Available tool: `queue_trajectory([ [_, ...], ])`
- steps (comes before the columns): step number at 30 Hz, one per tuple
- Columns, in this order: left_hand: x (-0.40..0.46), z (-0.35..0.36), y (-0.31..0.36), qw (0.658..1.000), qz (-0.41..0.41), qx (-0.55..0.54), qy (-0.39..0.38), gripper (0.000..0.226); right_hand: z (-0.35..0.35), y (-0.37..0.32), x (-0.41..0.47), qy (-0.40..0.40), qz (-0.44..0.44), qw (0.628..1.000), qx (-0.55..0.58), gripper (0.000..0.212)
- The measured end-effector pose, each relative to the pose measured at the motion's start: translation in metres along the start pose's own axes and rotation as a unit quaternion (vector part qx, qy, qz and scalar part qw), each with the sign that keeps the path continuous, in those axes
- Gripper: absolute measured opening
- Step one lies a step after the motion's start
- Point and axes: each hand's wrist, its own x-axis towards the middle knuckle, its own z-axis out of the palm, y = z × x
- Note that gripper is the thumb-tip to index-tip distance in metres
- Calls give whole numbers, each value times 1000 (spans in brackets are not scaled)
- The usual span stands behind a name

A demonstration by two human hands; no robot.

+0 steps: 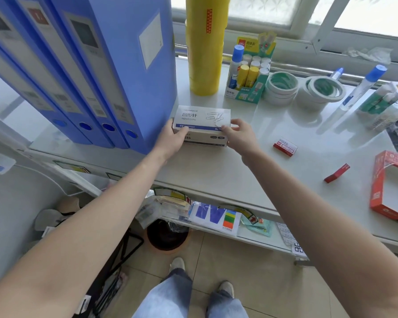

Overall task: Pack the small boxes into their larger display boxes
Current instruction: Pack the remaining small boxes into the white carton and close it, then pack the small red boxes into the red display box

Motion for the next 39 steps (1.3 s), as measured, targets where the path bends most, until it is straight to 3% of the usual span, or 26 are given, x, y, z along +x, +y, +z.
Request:
queue_trajectory([
  [6,-6,2,3,1000,-11,22,1,53,-5,-3,-10,-2,-13,1000,-28,50],
  [14,-24,38,47,990,65,107,59,69,-44,1,-28,25,-47,996,-68,46],
  [20,-52,92,75,976,166,135,-28,63,-100,18,-44,82,-56,992,-75,42],
  [25,-71,138,75,953,207,184,-123,52,-157,43,-57,137,-51,985,-88,38],
  [29,-83,178,74,934,224,203,-188,47,-197,65,-63,163,-29,982,-95,47],
  [33,-94,218,74,929,206,205,-230,52,-224,85,-70,143,4,984,-104,55],
  [39,-94,262,78,940,176,194,-220,58,-239,109,-71,88,4,992,-86,58],
])
